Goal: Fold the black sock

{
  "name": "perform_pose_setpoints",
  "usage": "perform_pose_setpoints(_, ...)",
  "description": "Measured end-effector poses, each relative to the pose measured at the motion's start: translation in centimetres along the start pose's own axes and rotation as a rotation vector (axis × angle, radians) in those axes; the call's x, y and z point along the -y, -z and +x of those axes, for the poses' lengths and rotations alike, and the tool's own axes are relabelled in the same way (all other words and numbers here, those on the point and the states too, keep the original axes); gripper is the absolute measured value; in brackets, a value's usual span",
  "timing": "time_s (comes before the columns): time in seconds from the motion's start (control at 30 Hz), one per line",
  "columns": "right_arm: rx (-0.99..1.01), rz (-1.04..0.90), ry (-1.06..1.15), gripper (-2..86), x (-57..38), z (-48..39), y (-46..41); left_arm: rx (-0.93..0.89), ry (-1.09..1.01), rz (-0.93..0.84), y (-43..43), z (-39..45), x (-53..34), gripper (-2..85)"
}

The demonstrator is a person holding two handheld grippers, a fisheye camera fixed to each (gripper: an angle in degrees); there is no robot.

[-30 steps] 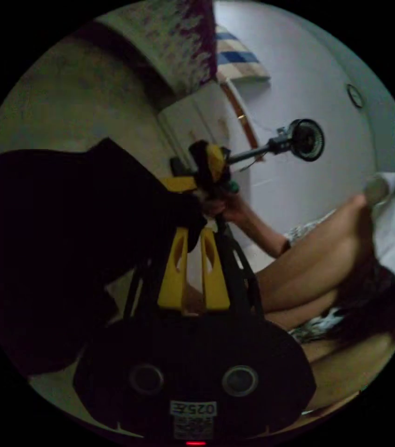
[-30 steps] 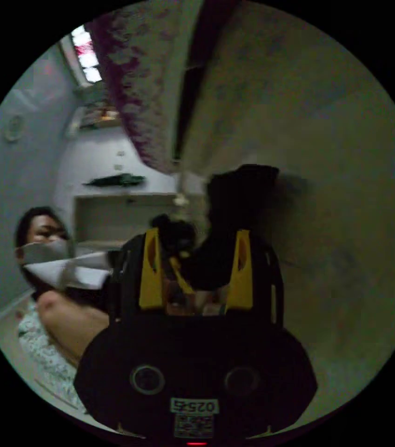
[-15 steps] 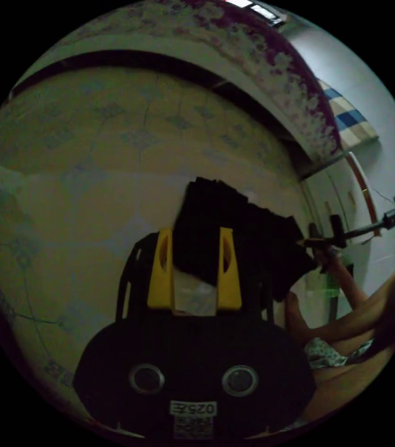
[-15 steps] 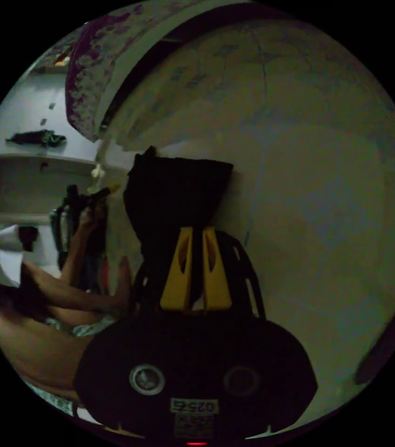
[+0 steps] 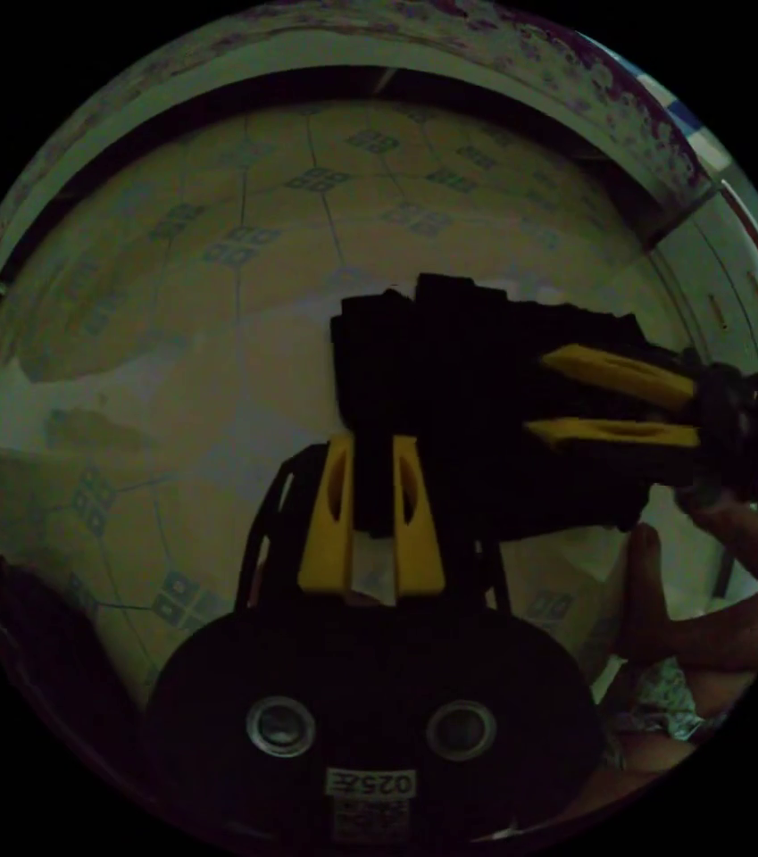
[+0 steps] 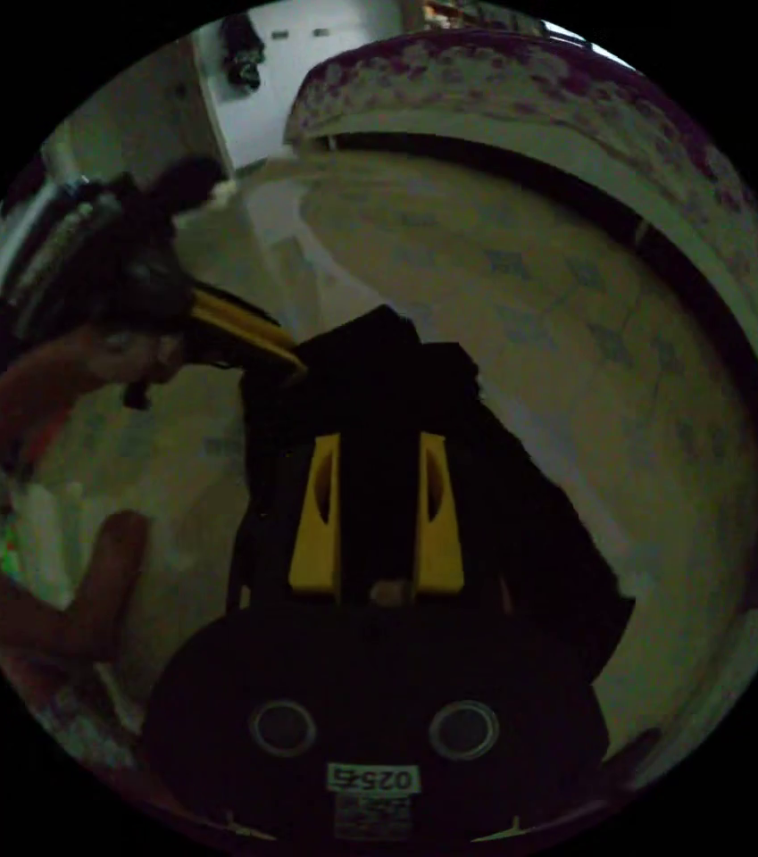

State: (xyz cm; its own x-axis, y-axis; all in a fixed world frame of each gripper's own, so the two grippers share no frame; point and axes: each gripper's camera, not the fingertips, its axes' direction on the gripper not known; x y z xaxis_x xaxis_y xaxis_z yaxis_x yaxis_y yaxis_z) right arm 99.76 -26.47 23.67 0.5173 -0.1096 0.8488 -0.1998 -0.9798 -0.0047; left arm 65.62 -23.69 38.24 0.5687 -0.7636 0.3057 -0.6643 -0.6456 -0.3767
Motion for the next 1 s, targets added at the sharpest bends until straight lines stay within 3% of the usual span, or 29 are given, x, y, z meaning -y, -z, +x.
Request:
perform_pose_setpoints(0.07, -0.124, -0.130, 0.051, 4.8, 1.7, -2.6, -3.0, -0.064, 0.025, -0.017, -1.4, 0.2, 0.1, 1.2)
perform_pose_setpoints(0.1, -0.153, -0.070, 0.069, 1.9, 2.1, -3.6, -2.5, -0.103, 0.047, -0.023, -2.3, 0.1, 0.0, 0.9)
perform_pose_setpoints(0.23, -0.328, -0.133, 0.061, 0.1, 0.4, -2.9, -1.3, -0.153, 0.132, -0.042, -4.6, -1.0, -1.0, 0.7)
perform_pose_setpoints(0.47, -0.422, -0.287, -0.431, -0.7, -13.4, 12.8, 6.2, -0.100, 0.321, -0.045, -8.9, -5.1, -5.5, 0.6)
perform_pose_setpoints(0.63, -0.469, -0.296, -0.796, -0.7, -25.5, 22.1, 9.8, 0.023, 0.416, -0.044, -11.7, -7.7, -6.2, 0.5)
perform_pose_setpoints(0.77, -0.067, -0.141, -1.072, -0.7, -34.6, 26.3, 8.2, 0.004, 0.435, -0.051, -15.6, -9.1, -4.9, 0.3)
perform_pose_setpoints(0.9, 0.193, 0.280, -1.208, -0.2, -40.1, 26.5, 10.1, 0.086, 0.359, -0.071, -17.9, -9.1, -2.8, 0.2)
perform_pose_setpoints(1.0, 0.349, 0.377, -1.309, 1.5, -44.0, 26.7, 8.7, 0.102, 0.333, -0.087, -20.5, -9.8, -1.6, 0.6)
